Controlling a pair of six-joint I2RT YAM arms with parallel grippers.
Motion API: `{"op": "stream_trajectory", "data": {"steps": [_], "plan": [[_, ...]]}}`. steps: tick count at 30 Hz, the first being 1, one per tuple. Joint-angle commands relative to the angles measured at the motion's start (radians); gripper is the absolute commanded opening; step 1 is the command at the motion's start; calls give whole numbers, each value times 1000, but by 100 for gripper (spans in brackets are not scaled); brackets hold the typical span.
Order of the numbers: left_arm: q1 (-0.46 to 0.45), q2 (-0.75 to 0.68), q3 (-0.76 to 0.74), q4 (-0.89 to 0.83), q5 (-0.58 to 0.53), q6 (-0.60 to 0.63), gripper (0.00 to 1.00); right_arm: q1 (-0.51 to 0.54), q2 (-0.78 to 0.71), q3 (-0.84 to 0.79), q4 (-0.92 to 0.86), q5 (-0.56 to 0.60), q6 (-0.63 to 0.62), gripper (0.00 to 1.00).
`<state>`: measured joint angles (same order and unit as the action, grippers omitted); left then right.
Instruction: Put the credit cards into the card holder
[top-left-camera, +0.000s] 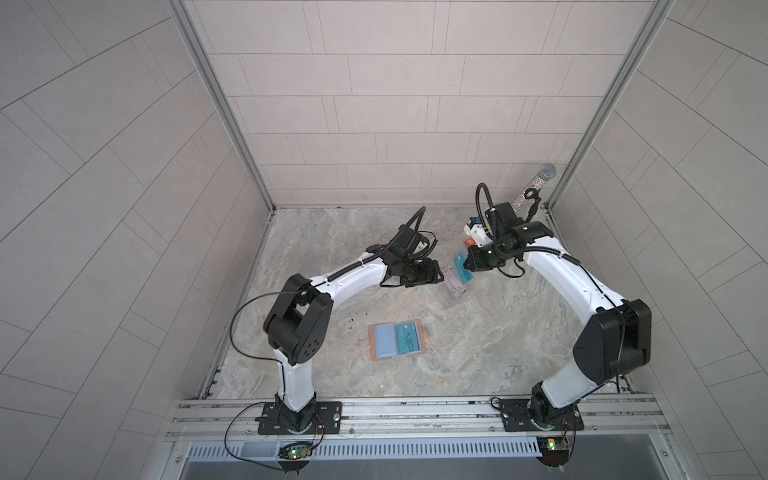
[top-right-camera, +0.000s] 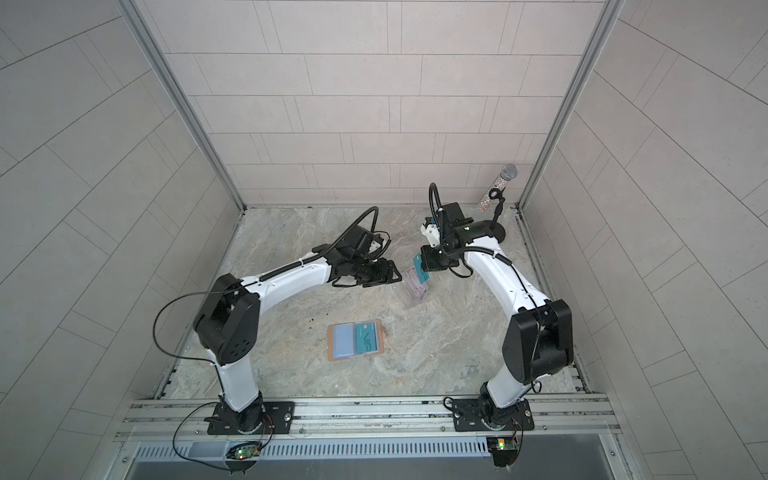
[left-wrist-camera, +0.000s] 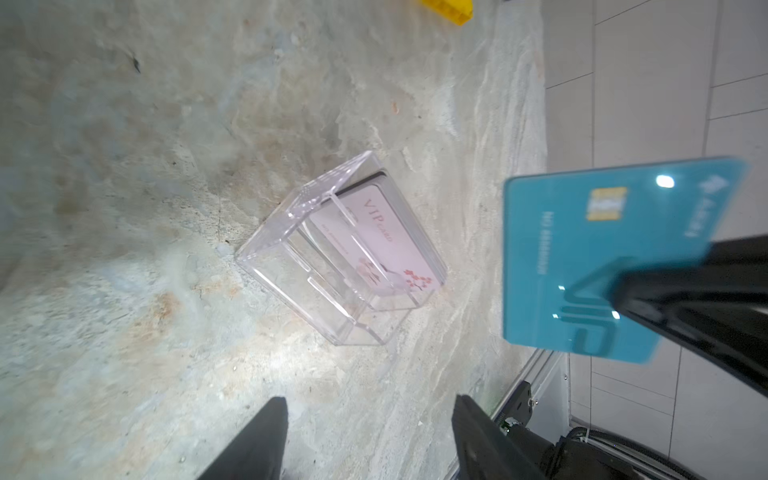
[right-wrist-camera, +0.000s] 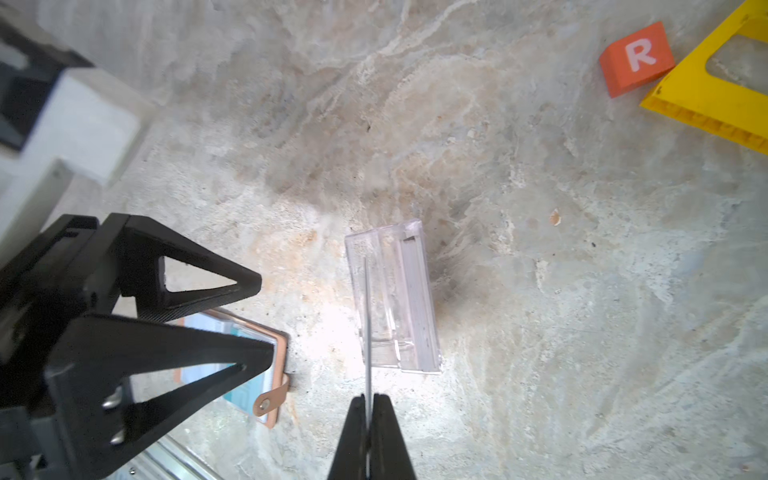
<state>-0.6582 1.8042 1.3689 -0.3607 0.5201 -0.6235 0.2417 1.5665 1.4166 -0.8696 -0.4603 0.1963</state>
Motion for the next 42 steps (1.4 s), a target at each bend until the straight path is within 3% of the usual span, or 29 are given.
{"op": "stream_trajectory", "data": {"steps": [1, 10, 21, 31, 42], "plan": [[15, -89, -82, -20, -32, 38, 68, 0, -71, -52, 52, -97, 54, 0], [57, -367, -351, -66, -86, 77, 67, 66, -226, -254, 178, -143, 162, 0], [107, -647, -680, -91, -142, 60, 63, 282, -301, -489, 464, -110, 423, 0], [106, -657, -823, -41, -149, 43, 55, 423, -199, -581, 707, -82, 600, 0], [107, -612, -895, 48, -139, 5, 59, 496, -60, -629, 866, -89, 688, 0]]}}
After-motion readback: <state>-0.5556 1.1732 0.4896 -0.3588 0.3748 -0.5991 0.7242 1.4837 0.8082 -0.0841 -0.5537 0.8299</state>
